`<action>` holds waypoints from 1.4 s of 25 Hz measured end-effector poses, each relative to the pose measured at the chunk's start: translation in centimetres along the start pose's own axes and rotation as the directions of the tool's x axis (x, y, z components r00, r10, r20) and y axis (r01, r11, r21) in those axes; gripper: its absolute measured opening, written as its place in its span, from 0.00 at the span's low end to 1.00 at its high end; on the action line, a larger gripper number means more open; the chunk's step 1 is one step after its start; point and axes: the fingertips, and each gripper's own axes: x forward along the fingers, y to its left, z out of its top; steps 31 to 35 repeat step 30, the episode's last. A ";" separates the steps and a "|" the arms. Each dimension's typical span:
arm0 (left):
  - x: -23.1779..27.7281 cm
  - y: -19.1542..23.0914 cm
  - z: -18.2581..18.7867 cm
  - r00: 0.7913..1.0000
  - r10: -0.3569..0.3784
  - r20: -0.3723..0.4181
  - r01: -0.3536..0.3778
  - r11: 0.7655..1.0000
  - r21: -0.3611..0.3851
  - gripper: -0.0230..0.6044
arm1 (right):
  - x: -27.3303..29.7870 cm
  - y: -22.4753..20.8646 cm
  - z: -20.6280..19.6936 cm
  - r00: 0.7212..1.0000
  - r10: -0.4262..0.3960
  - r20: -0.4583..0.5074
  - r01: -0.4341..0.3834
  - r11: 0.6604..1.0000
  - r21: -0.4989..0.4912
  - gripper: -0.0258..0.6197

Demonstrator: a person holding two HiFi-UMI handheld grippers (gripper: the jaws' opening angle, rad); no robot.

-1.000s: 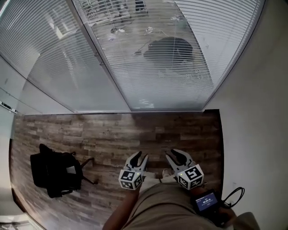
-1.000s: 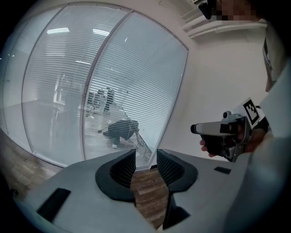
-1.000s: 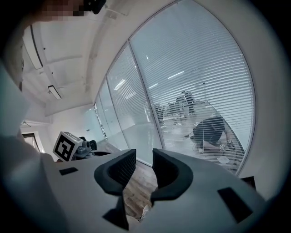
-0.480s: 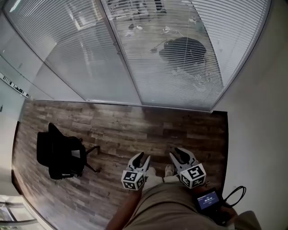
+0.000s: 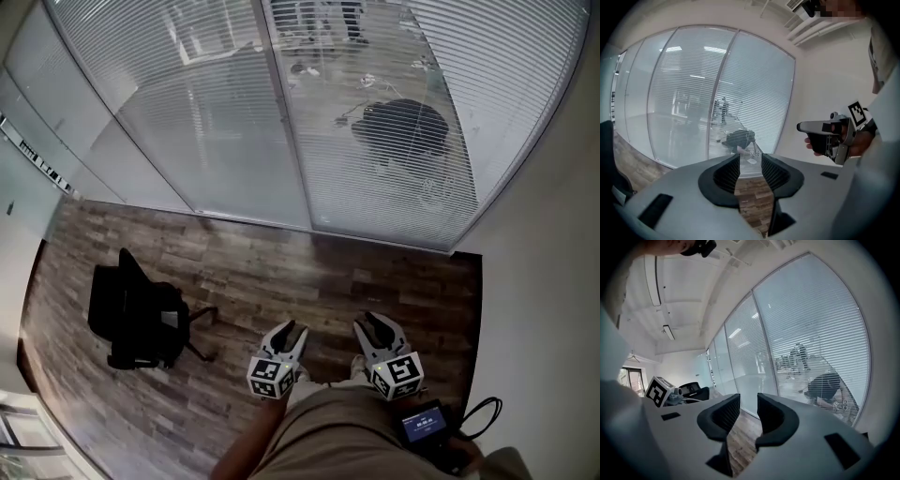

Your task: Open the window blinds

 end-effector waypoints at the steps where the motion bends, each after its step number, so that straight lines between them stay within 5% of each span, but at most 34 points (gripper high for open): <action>1: -0.5 0.9 0.0 1.000 0.004 0.000 -0.004 1.000 -0.009 0.29 | 0.6 0.7 0.0 1.000 0.003 -0.003 -0.003 1.000 0.003 0.23; 12: -2.0 7.0 0.1 0.999 -0.032 -0.005 0.032 0.999 -0.033 0.29 | 5.3 6.0 -0.3 0.999 0.019 -0.047 -0.022 0.998 -0.059 0.18; 35: 3.8 5.8 0.5 0.991 -0.122 -0.049 0.120 0.992 -0.033 0.29 | 6.1 1.0 -0.6 0.997 -0.049 -0.055 0.048 0.999 -0.007 0.18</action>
